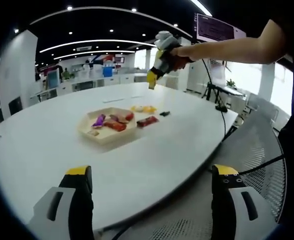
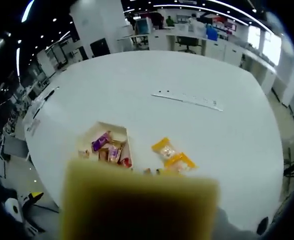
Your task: Place the target food into the container with the food tongs after gripping and lifting it, then release it inside without dropping or visibly crushing the food.
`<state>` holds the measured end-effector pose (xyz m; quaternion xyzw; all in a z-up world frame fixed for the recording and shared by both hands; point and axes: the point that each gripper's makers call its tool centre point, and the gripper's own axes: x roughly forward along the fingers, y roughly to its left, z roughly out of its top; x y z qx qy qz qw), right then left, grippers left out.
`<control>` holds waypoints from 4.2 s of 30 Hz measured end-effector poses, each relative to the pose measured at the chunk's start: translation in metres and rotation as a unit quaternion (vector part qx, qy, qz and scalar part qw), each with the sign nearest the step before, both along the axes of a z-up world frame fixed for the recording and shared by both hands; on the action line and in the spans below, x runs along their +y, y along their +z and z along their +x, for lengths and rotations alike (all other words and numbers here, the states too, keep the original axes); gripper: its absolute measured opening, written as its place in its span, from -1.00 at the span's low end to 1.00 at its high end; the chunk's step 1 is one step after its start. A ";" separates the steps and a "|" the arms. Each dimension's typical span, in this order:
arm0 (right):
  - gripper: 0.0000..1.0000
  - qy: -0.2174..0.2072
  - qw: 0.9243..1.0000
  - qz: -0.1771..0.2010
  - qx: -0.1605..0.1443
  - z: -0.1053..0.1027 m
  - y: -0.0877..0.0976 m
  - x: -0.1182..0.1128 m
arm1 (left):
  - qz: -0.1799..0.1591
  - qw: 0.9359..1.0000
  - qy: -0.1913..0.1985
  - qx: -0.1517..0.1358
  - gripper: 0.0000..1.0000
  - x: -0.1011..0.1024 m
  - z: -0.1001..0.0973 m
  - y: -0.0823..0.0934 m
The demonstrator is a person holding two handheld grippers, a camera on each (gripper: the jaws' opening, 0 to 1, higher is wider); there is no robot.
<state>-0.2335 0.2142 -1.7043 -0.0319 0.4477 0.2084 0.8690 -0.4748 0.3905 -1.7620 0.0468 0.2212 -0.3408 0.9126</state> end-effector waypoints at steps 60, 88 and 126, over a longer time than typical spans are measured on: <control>-0.42 0.106 0.993 -0.023 0.051 -0.037 -0.085 0.022 | -0.023 1.000 -0.012 0.008 0.88 -0.003 -0.002 0.003; -0.43 0.228 0.969 -0.082 0.040 -0.025 -0.120 0.020 | -0.019 1.000 0.010 0.017 0.87 0.002 0.003 0.000; -0.44 0.369 0.915 -0.131 -0.095 -0.008 -0.124 0.027 | -0.012 1.000 0.011 0.022 0.85 0.002 0.003 -0.003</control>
